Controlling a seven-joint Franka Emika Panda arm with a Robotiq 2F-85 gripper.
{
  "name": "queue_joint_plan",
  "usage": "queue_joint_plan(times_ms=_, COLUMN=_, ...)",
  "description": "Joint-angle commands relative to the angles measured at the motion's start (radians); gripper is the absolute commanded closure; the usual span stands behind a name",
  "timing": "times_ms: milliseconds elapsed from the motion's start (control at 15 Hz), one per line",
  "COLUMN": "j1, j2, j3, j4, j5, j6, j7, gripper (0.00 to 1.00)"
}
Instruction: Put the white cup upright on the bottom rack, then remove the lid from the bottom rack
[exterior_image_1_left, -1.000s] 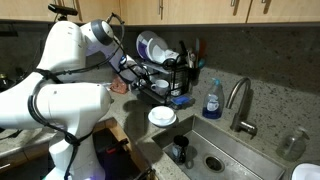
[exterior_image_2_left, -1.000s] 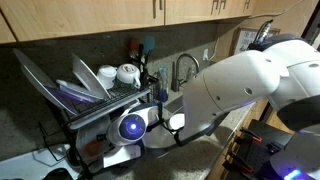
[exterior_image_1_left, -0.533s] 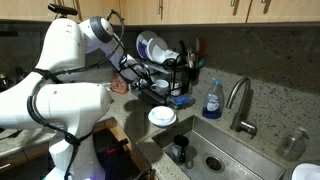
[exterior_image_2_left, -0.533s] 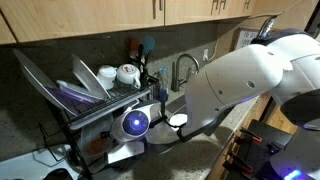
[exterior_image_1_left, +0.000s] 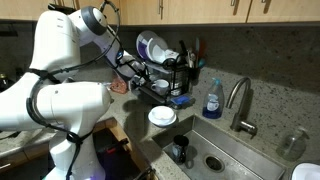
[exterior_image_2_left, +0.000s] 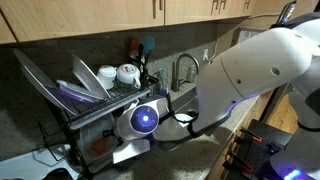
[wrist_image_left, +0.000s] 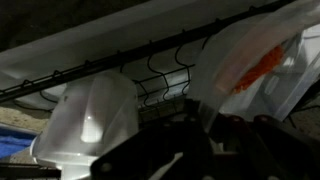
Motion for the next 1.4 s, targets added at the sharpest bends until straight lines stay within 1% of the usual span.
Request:
queue_joint_plan(times_ms=0, j1=0.07, j2=-0.097, j3=-0.045, j4=-0.13, j5=-0.038, j6=0.051, j7=0.017, gripper=0.97)
queue_joint_plan(times_ms=333, j1=0.147, j2=-0.169, j3=-0.078, j4=-0.266, j5=-0.052, j6=0.16, j7=0.021, gripper=0.97)
queue_joint_plan(times_ms=733, j1=0.23, j2=-0.207, j3=-0.12, j4=-0.415, j5=-0.037, j6=0.294, j7=0.024, gripper=0.97)
queue_joint_plan(times_ms=1133, j1=0.277, j2=-0.217, j3=-0.125, j4=-0.52, j5=-0.018, j6=0.416, j7=0.019, gripper=0.97)
queue_joint_plan(times_ms=1267, j1=0.278, j2=-0.217, j3=-0.112, j4=-0.543, j5=-0.015, j6=0.439, j7=0.018, gripper=0.97)
queue_joint_plan(times_ms=1333, j1=0.264, j2=-0.22, j3=-0.092, j4=-0.553, j5=-0.018, j6=0.445, j7=0.018, gripper=0.97)
